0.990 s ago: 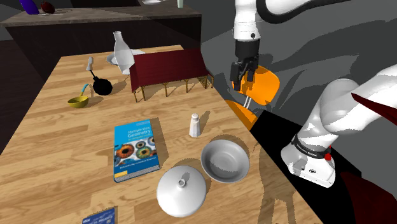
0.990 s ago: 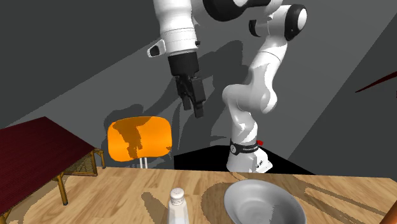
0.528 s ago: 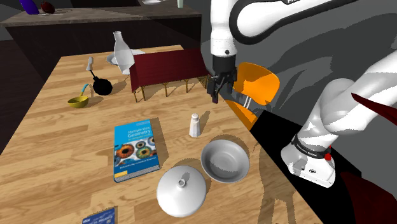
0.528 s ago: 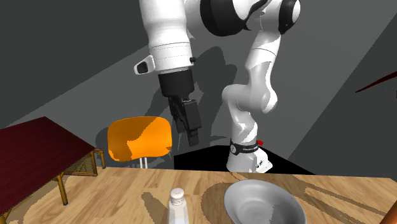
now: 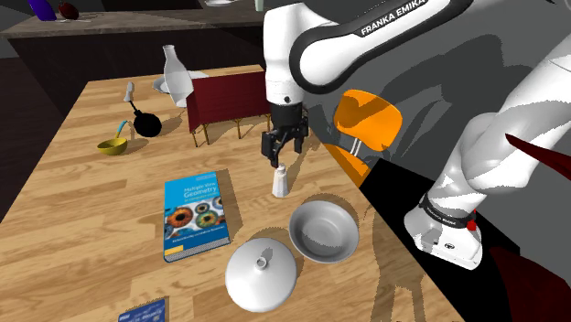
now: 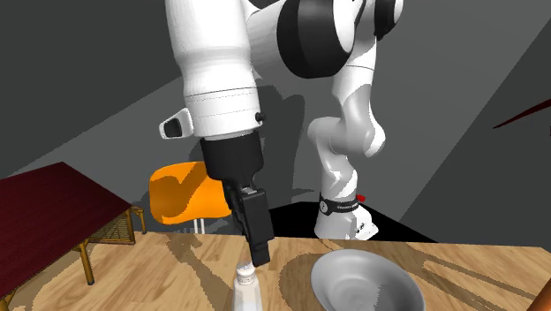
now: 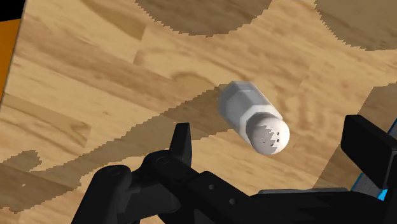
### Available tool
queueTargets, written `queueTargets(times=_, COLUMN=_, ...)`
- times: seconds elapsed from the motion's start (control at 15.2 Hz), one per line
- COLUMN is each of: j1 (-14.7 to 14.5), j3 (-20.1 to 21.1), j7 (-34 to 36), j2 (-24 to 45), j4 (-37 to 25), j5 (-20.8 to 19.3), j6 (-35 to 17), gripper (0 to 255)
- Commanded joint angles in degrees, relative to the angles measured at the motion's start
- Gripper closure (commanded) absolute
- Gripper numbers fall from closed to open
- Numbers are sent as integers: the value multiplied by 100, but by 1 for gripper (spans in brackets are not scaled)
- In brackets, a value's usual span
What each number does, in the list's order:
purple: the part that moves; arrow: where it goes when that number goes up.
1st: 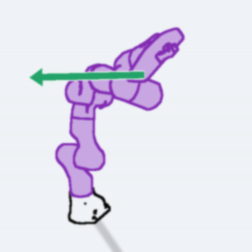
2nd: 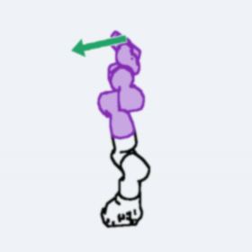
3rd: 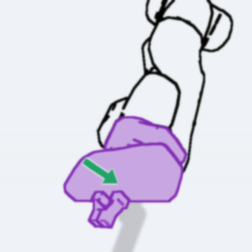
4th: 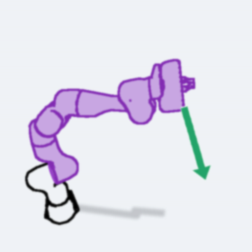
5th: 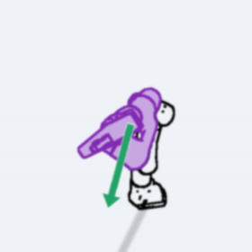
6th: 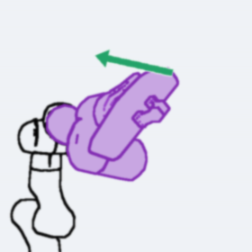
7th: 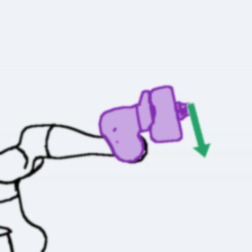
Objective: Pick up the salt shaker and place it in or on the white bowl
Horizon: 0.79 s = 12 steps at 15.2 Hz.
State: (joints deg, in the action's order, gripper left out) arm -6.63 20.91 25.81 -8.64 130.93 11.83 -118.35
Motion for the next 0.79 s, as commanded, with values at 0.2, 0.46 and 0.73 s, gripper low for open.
queueTargets(times=0.2, j1=-22, j3=66, j7=71, j2=312, j4=72, j5=-54, j6=-407, gripper=0)
queueTargets(times=0.46, j1=-41, j3=99, j7=93, j2=450, j4=226, j5=-69, j6=-697, gripper=0)
queueTargets(times=0.73, j1=-41, j3=99, j7=93, j2=451, j4=225, j5=-70, j6=-697, gripper=0)
